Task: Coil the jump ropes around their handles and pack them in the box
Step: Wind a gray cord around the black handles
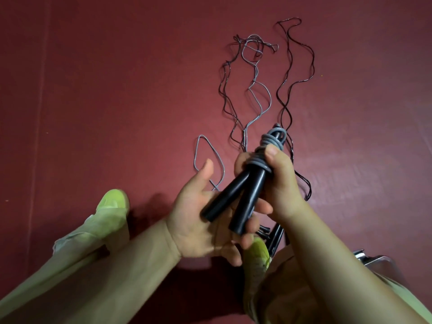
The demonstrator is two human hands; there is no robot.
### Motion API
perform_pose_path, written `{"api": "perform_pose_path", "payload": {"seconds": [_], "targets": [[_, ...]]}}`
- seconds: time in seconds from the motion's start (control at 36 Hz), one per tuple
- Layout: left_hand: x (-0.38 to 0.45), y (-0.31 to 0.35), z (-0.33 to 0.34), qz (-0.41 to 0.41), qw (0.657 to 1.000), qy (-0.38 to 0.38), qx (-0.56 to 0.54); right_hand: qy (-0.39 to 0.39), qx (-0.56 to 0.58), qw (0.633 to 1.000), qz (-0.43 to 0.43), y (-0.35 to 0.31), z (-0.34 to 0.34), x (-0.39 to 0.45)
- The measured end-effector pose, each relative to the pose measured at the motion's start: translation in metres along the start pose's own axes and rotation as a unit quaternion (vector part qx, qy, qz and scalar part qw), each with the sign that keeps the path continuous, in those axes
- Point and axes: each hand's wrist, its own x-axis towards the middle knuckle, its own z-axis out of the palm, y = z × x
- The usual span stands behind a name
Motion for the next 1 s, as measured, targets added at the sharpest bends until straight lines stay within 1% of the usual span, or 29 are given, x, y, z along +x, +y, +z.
{"api": "perform_pose_path", "payload": {"seconds": [0.08,0.22,0.31,0.36,0.39,0.47,0.58,0.64,0.78,0.89,0.94,1.0], "targets": [[-0.002,0.005,0.003,0.013,1.0,0.007,0.009,-0.014,-0.006,1.0,-0.017,-0.002,0.001,0.001],[-0.007,0.013,0.004,-0.008,0.999,0.009,0.048,-0.014,-0.012,1.0,-0.025,-0.003,0.004,0.001],[-0.012,0.017,0.002,-0.029,0.997,0.026,0.074,-0.009,-0.045,0.999,-0.03,-0.002,0.004,0.001],[-0.015,0.019,0.002,-0.041,0.994,0.048,0.088,0.01,-0.088,0.996,-0.021,-0.002,0.003,0.001],[-0.016,0.021,0.002,-0.047,0.991,0.07,0.104,0.022,-0.111,0.993,-0.017,-0.001,0.002,0.001],[-0.016,0.026,0.007,-0.059,0.974,0.168,0.141,0.057,-0.154,0.986,0.009,0.001,-0.003,0.003],[-0.012,0.03,0.016,-0.045,0.943,0.3,0.133,0.077,-0.204,0.973,0.069,0.003,-0.003,0.006],[-0.011,0.031,0.018,-0.044,0.934,0.329,0.13,0.083,-0.217,0.969,0.086,0.004,-0.004,0.005],[-0.011,0.031,0.018,-0.048,0.927,0.347,0.136,0.107,-0.276,0.95,0.095,0.001,-0.004,0.004],[-0.01,0.032,0.017,-0.045,0.92,0.361,0.146,0.141,-0.329,0.93,0.087,0.001,-0.005,0.004],[-0.01,0.031,0.016,-0.041,0.922,0.355,0.147,0.158,-0.339,0.924,0.084,0.001,-0.006,0.006],[-0.01,0.028,0.016,-0.029,0.934,0.328,0.135,0.171,-0.312,0.931,0.083,0.0,-0.004,0.008]]}}
